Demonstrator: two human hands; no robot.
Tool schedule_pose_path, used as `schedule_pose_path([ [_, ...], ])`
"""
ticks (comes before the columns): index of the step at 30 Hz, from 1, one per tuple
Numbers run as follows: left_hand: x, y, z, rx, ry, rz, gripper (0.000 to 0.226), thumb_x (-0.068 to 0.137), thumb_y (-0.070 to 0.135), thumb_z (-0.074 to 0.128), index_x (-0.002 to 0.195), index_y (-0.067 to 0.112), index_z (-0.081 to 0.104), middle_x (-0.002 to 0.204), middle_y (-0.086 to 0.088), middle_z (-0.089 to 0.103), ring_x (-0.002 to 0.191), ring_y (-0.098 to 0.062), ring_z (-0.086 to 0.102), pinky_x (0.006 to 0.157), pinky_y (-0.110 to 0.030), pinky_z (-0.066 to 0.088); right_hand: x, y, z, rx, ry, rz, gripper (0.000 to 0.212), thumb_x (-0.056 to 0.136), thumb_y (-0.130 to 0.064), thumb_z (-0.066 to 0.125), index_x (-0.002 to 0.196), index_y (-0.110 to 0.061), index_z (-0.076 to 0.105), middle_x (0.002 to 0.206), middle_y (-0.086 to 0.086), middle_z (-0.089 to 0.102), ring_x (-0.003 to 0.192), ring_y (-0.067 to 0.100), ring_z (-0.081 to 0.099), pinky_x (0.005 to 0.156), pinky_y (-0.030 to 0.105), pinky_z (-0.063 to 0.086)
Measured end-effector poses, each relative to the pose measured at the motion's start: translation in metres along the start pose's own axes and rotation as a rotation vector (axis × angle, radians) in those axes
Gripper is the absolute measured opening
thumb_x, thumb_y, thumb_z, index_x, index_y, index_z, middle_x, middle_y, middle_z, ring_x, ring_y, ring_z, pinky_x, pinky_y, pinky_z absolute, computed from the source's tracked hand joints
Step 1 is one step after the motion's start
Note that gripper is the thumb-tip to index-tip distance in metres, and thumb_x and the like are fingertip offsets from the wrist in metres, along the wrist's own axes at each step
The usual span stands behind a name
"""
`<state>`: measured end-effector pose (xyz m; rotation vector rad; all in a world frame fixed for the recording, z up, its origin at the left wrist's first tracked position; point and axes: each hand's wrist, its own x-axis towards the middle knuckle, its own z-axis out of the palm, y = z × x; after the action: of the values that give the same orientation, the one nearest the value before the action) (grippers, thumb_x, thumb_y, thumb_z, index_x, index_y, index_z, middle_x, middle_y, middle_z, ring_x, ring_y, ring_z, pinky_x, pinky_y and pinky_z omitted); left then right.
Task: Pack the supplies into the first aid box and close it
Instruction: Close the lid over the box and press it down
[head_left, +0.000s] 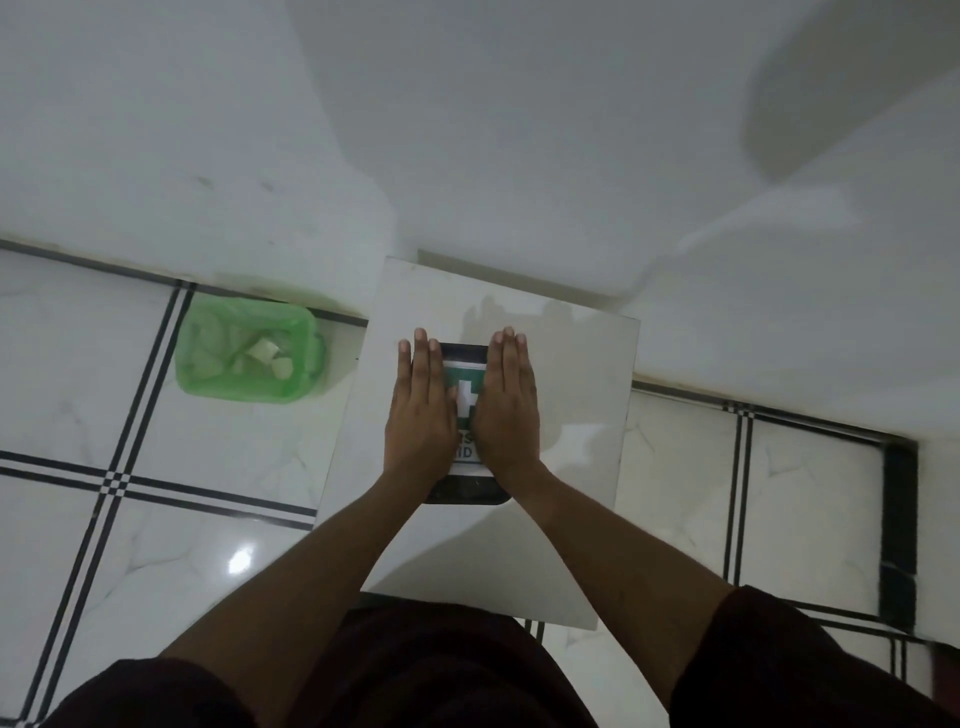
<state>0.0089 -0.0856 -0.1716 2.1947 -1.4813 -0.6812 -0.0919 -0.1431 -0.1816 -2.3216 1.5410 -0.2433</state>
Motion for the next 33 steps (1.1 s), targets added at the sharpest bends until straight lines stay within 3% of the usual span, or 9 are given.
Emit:
schedule_pose_path([
  [3,0.000,-0.001,-0.001,-0.052,0.005,0.001,0.073,0.096,0.053,0.000,0.149,0.004,0.005,0.160,-0.013,0.003,0.148,-0.030,-0.003,0.119,-0.047,0.017,0.001,0.002,0.001,0.004,-0.014,-0.032,0.071,0.094,-0.044,0.045,0.145,0.001,0.026,0.153,0.019,0.029,0.144,0.031,0.020,0.118,0.038,0.016],
  [10,0.003,-0.004,-0.001,-0.120,-0.011,-0.056,0.064,0.096,0.047,0.010,0.151,0.015,0.006,0.161,-0.006,0.009,0.148,-0.021,0.001,0.117,-0.058,0.014,0.007,0.007,0.006,0.010,-0.072,-0.046,0.070,0.093,-0.040,0.053,0.143,0.003,0.030,0.151,0.019,0.034,0.143,0.031,0.026,0.118,0.032,0.007],
  [14,0.003,-0.006,-0.001,-0.143,-0.019,-0.056,0.061,0.096,0.043,0.012,0.151,0.017,0.003,0.162,-0.001,0.001,0.148,-0.018,-0.005,0.117,-0.058,0.014,0.006,0.006,0.002,0.037,-0.071,-0.040,0.068,0.094,-0.036,0.055,0.144,0.002,0.029,0.151,0.019,0.034,0.143,0.031,0.026,0.117,0.032,0.007],
  [16,0.003,-0.006,-0.002,-0.103,-0.036,-0.045,0.060,0.097,0.041,0.012,0.151,0.018,-0.002,0.162,0.000,-0.005,0.148,-0.018,-0.010,0.116,-0.059,0.011,0.006,0.004,-0.003,0.034,-0.080,-0.041,0.068,0.094,-0.036,0.051,0.144,0.003,0.027,0.151,0.020,0.032,0.143,0.032,0.024,0.117,0.035,0.008],
  [20,-0.001,-0.005,-0.009,0.045,-0.046,-0.028,0.058,0.100,0.036,0.017,0.151,0.016,-0.004,0.161,-0.001,-0.010,0.147,-0.016,-0.015,0.114,-0.062,0.005,0.000,0.003,-0.016,-0.014,-0.115,-0.062,0.067,0.094,-0.040,0.023,0.147,0.001,0.020,0.155,0.019,0.023,0.146,0.032,0.015,0.119,0.041,0.009],
  [27,-0.041,-0.016,-0.009,0.236,-0.083,0.057,0.058,0.100,0.035,0.009,0.151,0.013,-0.005,0.161,-0.005,-0.007,0.147,-0.018,-0.011,0.115,-0.061,0.011,-0.057,0.001,-0.012,0.061,-0.024,-0.024,0.057,0.099,-0.027,0.018,0.146,0.004,0.020,0.155,0.022,0.021,0.146,0.033,0.014,0.119,0.046,0.018],
  [33,-0.043,-0.023,-0.004,0.264,-0.106,0.082,0.059,0.100,0.034,0.013,0.150,0.012,-0.009,0.161,-0.005,-0.009,0.148,-0.020,-0.010,0.116,-0.060,0.011,-0.068,0.003,-0.003,0.053,-0.024,-0.043,0.059,0.101,-0.032,0.024,0.147,0.005,0.016,0.157,0.021,0.015,0.147,0.032,0.006,0.121,0.040,0.010],
])
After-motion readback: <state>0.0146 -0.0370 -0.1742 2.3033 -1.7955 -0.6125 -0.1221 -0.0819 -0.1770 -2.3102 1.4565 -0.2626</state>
